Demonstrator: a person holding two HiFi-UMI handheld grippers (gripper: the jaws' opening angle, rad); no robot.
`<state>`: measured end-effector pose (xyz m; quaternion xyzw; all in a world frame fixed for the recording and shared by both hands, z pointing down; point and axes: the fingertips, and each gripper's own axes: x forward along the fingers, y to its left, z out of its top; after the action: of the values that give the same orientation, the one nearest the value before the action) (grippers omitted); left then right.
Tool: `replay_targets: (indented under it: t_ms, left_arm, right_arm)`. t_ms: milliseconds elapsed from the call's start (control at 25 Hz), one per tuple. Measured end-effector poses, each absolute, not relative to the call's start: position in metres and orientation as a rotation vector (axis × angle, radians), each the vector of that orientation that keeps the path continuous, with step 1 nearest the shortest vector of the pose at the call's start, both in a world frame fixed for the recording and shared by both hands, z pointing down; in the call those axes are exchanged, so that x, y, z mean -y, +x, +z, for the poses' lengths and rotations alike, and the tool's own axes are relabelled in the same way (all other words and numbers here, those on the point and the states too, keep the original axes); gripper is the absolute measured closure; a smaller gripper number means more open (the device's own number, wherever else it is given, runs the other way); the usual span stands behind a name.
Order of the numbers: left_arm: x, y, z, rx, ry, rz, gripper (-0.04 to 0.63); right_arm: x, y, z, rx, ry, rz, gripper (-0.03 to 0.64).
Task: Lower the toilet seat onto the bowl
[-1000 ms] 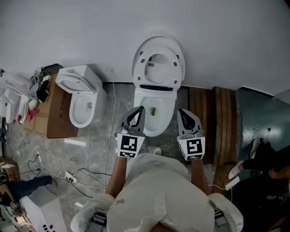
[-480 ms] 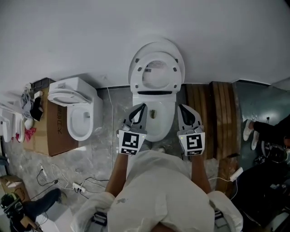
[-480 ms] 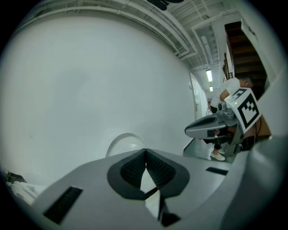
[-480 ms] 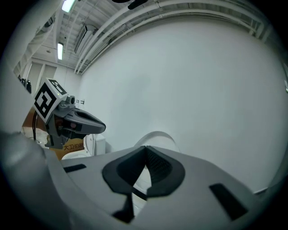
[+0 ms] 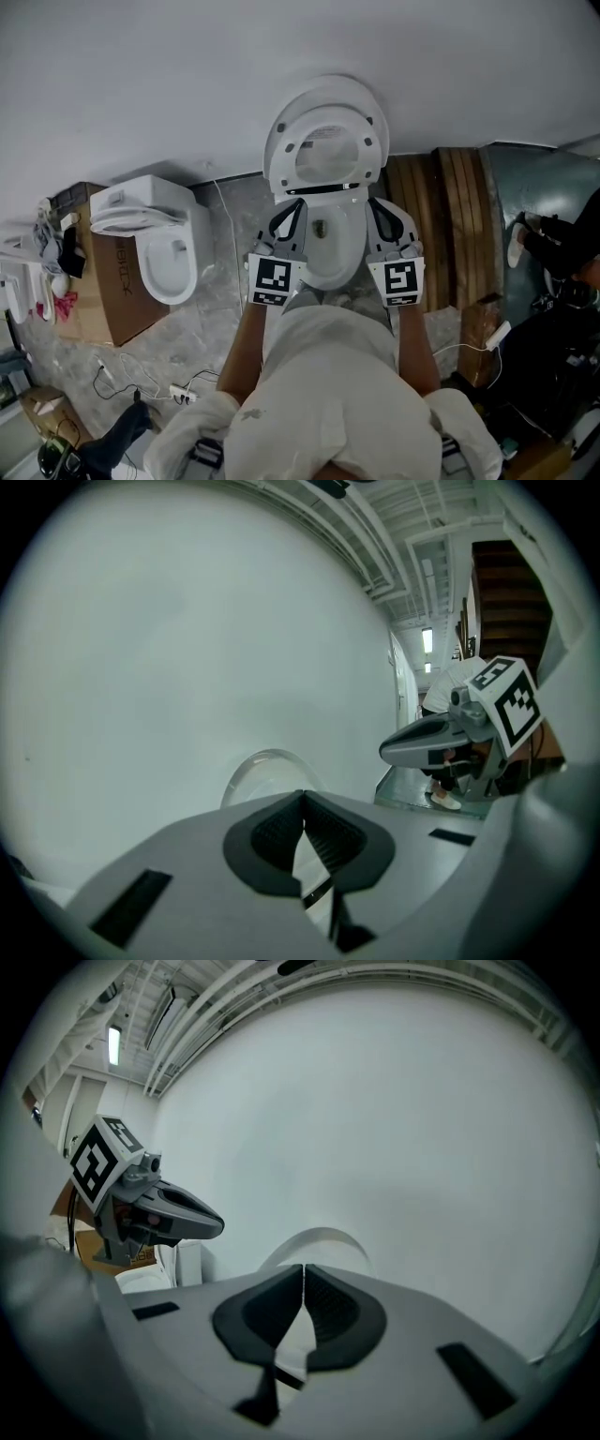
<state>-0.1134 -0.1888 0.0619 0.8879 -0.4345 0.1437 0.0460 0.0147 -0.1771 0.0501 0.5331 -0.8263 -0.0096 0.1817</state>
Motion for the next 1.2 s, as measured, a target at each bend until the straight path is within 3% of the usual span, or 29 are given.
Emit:
replay_targets:
  t_ms: [800, 1200]
  left_arm:
    - [0.277, -0.1, 0.097, 1.428, 2.634, 0.474, 0.578]
    - [0.305, -0.079, 0.116, 1.534, 2.528, 0.471, 0.578]
  right_arm:
    - [0.283, 0.006, 0.097, 2.332, 1.292, -0.126, 0.554]
    - [0.325, 0.018, 0.133, 2.337, 1.15, -0.147, 0.489]
